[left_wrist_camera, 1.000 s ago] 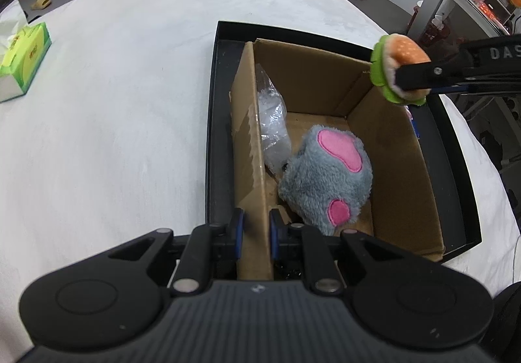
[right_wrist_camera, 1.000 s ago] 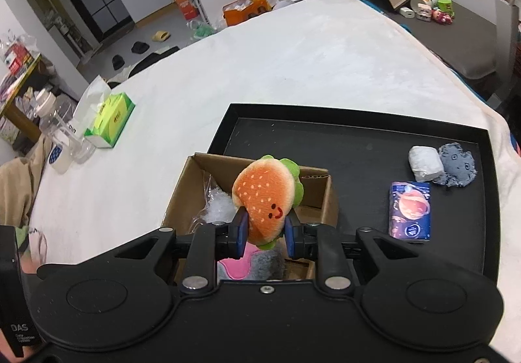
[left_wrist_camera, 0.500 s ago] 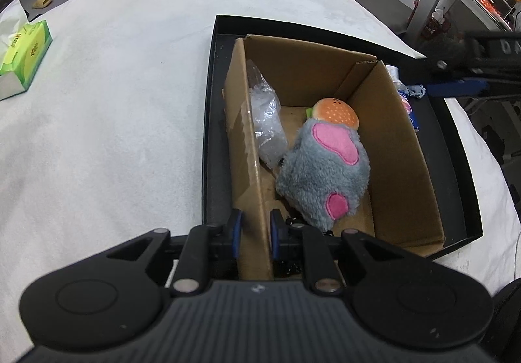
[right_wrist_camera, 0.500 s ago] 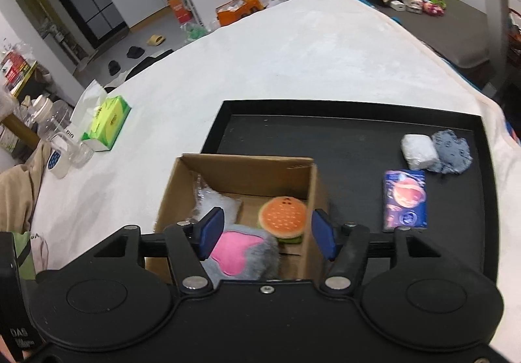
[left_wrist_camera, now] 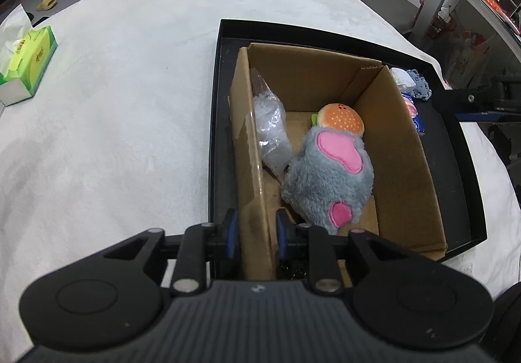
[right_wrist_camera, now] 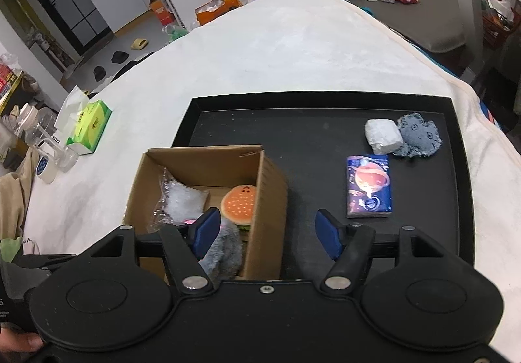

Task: Organize soft objects
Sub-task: 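Drop the burger plush into the box by opening the right gripper, then reach the right gripper to the blue Vinda tissue pack and grasp it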

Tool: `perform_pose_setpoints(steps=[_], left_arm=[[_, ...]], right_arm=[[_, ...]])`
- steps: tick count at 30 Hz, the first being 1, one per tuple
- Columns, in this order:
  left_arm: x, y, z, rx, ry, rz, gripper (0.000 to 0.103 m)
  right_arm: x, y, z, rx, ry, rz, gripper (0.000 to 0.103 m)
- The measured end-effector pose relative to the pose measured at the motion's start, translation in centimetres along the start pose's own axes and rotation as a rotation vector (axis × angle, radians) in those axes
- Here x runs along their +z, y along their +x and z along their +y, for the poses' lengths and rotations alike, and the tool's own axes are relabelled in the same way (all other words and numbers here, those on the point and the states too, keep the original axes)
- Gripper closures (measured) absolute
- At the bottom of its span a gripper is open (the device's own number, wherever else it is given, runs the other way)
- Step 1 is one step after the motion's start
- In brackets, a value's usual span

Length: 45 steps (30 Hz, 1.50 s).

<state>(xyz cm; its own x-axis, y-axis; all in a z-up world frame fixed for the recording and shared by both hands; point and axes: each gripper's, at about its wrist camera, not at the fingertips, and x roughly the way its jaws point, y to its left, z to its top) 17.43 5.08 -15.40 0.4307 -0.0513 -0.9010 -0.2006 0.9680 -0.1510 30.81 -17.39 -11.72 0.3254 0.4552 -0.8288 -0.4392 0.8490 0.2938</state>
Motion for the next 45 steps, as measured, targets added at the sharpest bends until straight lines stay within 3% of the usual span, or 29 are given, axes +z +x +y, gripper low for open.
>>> perform_pose_setpoints(steps=[7, 16, 26, 38, 45], left_arm=[[0.8, 0.3, -0.9, 0.007, 0.021, 0.008, 0.056], [1.8, 0.8, -1.8, 0.039, 0.033, 0.019, 0.036], [3.7, 1.7, -3.2, 0.037, 0.072, 0.017, 0.032], [5.5, 2.6, -4.2, 0.065, 0.114, 0.034, 0.031], [6.1, 3.2, -4.7, 0.079, 0.111, 0.046, 0.025]], right_arm=[[-0.1, 0.0, -2.1, -0.007, 0.035, -0.002, 0.037], [-0.1, 0.8, -4.5, -0.019, 0.071, -0.005, 0.024], [-0.5, 2.6, -7.3, -0.056, 0.117, -0.003, 0.015], [-1.1, 5.7, -9.9, -0.098, 0.162, 0.010, 0.011], [-1.2, 7.7, -10.7, -0.097, 0.172, 0.021, 0.010]])
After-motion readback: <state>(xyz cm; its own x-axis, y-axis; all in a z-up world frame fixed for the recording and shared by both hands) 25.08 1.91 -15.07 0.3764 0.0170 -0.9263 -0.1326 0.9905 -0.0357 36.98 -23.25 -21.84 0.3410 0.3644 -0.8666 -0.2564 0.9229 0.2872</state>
